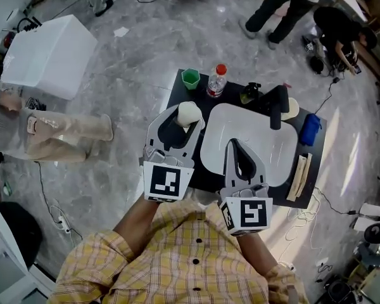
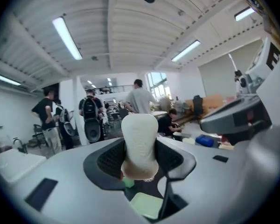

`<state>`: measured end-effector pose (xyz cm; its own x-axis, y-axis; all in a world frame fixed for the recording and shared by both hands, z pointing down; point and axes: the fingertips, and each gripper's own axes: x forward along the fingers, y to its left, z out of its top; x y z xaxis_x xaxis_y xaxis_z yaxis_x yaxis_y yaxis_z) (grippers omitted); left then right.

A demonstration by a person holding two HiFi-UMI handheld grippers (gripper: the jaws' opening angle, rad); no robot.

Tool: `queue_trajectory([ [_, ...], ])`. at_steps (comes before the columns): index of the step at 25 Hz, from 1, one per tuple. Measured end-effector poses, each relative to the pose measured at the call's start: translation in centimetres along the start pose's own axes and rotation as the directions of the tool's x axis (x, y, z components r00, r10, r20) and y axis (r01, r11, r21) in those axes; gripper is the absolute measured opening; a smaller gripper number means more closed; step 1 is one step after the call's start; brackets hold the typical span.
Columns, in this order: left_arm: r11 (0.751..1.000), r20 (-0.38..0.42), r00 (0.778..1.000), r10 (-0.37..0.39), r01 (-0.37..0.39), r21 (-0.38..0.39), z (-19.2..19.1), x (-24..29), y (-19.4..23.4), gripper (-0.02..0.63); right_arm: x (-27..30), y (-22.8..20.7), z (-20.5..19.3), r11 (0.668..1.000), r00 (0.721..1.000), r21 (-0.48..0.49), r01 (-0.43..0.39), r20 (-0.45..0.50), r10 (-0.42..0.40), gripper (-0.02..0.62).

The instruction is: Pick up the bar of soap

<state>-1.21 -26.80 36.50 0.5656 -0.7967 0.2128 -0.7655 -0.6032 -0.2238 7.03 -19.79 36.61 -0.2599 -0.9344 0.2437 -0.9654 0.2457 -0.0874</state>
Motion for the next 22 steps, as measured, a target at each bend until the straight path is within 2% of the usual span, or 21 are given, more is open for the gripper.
queue_trajectory([
  [2, 0.996, 0.094, 0.992, 0.09, -0.091, 0.005, 1.8, -1.1, 0.8, 0.202, -0.2, 0.1, 0.2, 1.0, 1.0, -0.005, -0.003, 0.005, 0.003, 0.02],
  [3, 0.992, 0.131, 0.984, 0.124, -0.122, -0.024, 2.5, -1.7, 0.9, 0.202, -0.3, 0.2, 0.3, 1.0, 1.0, -0.007, -0.005, 0.008, 0.005, 0.02],
  [4, 0.985, 0.159, 0.974, 0.159, -0.146, -0.089, 2.9, -2.3, 1.0, 0.202, -0.3, 0.3, 0.5, 1.0, 1.0, -0.01, -0.008, 0.011, 0.008, 0.02],
  [6, 0.954, 0.18, 0.958, 0.221, -0.175, -0.243, 3.3, -3.1, 1.0, 0.202, -0.4, 0.5, 0.8, 1.0, 1.0, -0.012, -0.013, 0.019, 0.013, 0.02],
  [7, 0.945, 0.176, 0.957, 0.232, -0.179, -0.273, 3.3, -3.4, 0.9, 0.202, -0.4, 0.5, 1.0, 1.0, 1.0, -0.011, -0.013, 0.023, 0.014, 0.02],
  [16, 0.938, 0.162, 0.959, 0.233, -0.178, -0.298, 3.5, -4.9, 0.2, 0.202, -0.5, 1.0, 1.7, 0.999, 0.998, -0.027, -0.022, 0.051, 0.024, 0.02],
  [22, 0.945, 0.159, 0.961, 0.226, -0.176, -0.277, 3.9, -5.1, -0.1, 0.202, -0.3, 0.8, 2.0, 0.999, 0.998, -0.026, -0.023, 0.063, 0.025, 0.02],
])
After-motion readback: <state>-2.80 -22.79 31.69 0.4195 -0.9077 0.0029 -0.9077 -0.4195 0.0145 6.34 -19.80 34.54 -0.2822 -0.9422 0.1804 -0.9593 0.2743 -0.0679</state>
